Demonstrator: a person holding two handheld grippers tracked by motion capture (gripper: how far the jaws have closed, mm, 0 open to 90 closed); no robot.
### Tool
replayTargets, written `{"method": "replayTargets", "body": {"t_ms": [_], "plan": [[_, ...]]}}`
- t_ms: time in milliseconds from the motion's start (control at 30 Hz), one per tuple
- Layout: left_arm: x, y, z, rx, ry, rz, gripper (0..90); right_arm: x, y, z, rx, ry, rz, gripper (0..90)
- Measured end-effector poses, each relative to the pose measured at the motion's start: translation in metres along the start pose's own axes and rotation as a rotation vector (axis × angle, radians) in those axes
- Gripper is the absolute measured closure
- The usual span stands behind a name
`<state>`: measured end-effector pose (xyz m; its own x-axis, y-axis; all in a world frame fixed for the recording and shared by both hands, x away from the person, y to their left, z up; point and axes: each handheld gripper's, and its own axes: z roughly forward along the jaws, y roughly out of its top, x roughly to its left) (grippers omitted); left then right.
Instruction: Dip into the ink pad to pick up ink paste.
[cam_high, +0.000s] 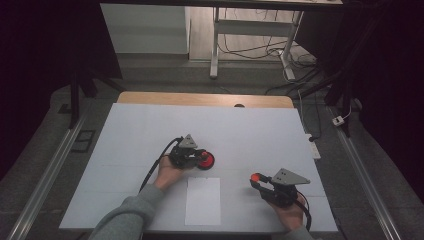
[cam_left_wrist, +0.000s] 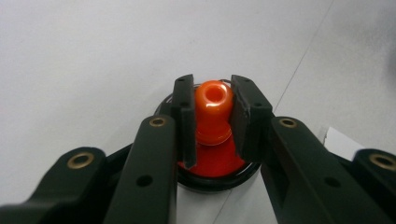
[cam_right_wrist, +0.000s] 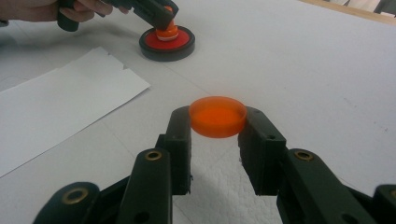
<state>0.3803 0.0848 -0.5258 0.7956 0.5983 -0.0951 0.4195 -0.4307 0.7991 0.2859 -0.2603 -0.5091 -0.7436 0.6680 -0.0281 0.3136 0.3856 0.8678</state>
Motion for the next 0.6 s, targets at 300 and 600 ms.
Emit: {"method": "replayTargets", "body": {"t_ms": [300,600], "plan": [[0.002,0.009,-0.017,-0.079,-0.015,-0.028,72.2,0.001,0.0,0.001,-0.002,0.004,-0.001,64.6],[0.0,0.004,-0.004,-0.031,-0.002,-0.012,72.2,0.0,0.0,0.001,0.004,0.003,-0.001,64.6]]}}
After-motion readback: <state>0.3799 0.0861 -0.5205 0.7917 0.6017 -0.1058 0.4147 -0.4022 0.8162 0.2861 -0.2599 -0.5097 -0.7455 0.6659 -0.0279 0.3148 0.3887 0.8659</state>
